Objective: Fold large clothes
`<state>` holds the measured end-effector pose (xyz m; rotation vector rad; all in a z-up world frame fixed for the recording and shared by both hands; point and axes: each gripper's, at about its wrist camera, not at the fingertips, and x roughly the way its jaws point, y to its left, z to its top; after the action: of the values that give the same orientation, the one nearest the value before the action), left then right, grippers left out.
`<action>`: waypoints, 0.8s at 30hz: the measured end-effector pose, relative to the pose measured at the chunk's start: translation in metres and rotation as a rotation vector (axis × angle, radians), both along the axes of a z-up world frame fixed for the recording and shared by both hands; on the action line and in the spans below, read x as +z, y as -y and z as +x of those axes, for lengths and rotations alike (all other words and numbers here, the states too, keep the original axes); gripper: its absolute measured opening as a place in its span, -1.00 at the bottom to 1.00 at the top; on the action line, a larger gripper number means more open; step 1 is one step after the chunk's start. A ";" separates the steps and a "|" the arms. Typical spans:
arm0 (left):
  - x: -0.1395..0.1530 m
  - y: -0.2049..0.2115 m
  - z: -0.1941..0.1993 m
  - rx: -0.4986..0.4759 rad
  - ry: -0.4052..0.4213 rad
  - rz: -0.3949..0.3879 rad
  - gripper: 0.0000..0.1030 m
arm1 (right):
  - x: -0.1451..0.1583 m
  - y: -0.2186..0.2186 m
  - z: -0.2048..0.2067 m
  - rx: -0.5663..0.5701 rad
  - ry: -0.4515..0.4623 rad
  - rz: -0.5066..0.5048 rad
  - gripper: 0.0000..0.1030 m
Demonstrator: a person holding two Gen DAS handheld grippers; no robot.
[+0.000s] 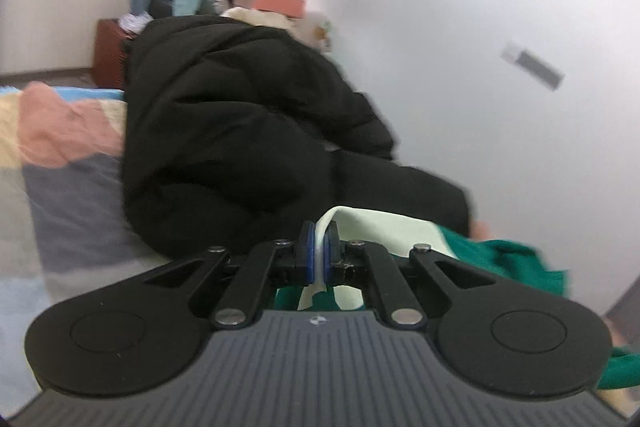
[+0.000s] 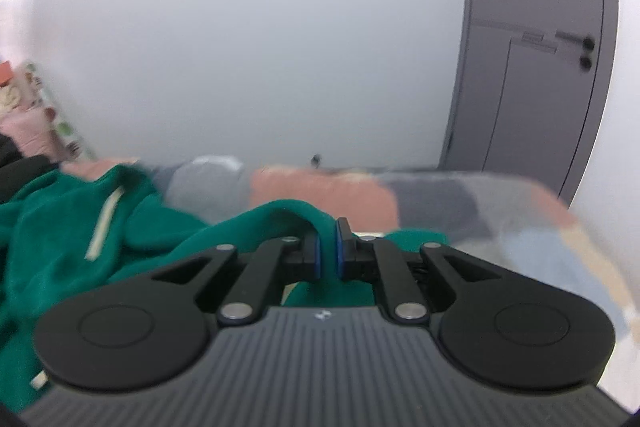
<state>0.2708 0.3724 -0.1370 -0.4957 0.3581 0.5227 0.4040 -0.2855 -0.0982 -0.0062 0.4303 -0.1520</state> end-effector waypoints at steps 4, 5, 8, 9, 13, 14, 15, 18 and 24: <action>-0.031 -0.029 0.020 0.033 -0.101 -0.013 -0.89 | -0.031 0.011 0.024 -0.068 -0.046 -0.018 -0.81; -0.043 -0.035 0.024 0.034 -0.126 -0.040 -0.89 | -0.043 0.014 0.028 -0.082 -0.061 -0.021 -0.81; -0.068 -0.048 0.039 0.028 -0.200 -0.059 -0.88 | -0.076 0.026 0.032 -0.118 -0.101 -0.007 -0.81; -0.074 -0.049 0.044 0.023 -0.222 -0.057 -0.88 | -0.085 0.029 0.032 -0.126 -0.114 0.004 -0.81; -0.086 -0.049 0.056 0.006 -0.283 -0.060 -0.88 | -0.106 0.045 0.034 -0.123 -0.120 0.049 -0.80; -0.088 -0.048 0.058 0.006 -0.292 -0.063 -0.88 | -0.107 0.049 0.033 -0.119 -0.116 0.066 -0.79; -0.089 -0.048 0.060 0.005 -0.300 -0.061 -0.88 | -0.109 0.051 0.033 -0.118 -0.115 0.085 -0.79; -0.088 -0.046 0.064 0.005 -0.317 -0.038 -0.88 | -0.110 0.050 0.033 -0.111 -0.122 0.116 -0.77; -0.074 -0.032 0.054 0.014 -0.320 0.005 -0.28 | -0.107 0.052 0.030 -0.087 -0.106 0.153 -0.75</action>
<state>0.3249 0.4039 -0.2112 -0.4100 0.6593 0.6175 0.4338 -0.3373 -0.2051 0.1555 0.5471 -0.2045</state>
